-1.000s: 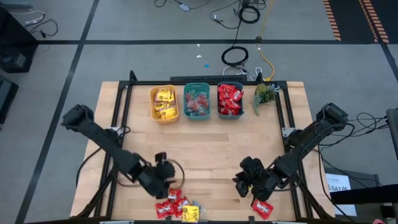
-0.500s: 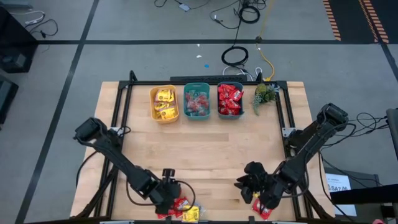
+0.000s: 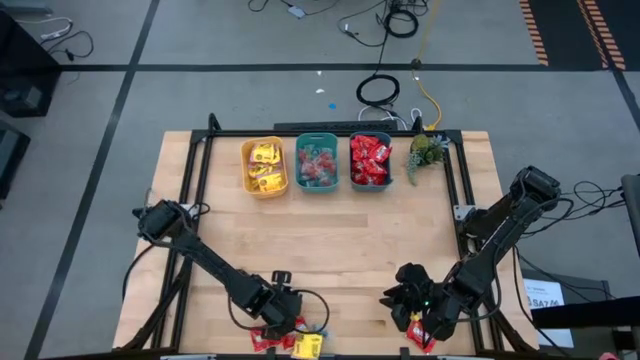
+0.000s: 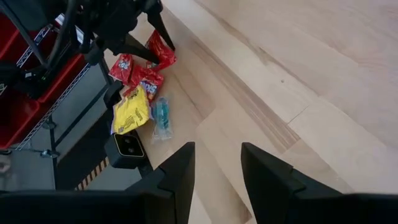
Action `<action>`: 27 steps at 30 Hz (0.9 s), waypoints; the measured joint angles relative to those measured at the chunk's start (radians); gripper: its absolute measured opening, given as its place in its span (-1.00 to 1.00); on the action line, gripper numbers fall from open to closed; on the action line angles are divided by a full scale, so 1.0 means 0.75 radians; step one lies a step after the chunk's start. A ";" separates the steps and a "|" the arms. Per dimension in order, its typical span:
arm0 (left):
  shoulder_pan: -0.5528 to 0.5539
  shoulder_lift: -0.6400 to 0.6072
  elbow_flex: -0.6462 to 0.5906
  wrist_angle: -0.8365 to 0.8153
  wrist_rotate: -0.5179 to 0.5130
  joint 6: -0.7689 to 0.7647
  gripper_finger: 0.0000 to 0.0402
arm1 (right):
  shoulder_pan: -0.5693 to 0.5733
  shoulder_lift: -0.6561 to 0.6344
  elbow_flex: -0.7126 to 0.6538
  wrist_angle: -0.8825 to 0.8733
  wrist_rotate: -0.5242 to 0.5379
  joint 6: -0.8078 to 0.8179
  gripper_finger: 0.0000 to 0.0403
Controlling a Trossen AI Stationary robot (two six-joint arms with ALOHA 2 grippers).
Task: Sort candy
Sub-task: Put the red candy into the blue bin
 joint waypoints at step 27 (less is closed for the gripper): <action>0.002 -0.385 0.067 -0.133 -0.257 -0.035 -0.89 | -0.001 0.000 0.000 -0.031 -0.002 -0.025 -0.40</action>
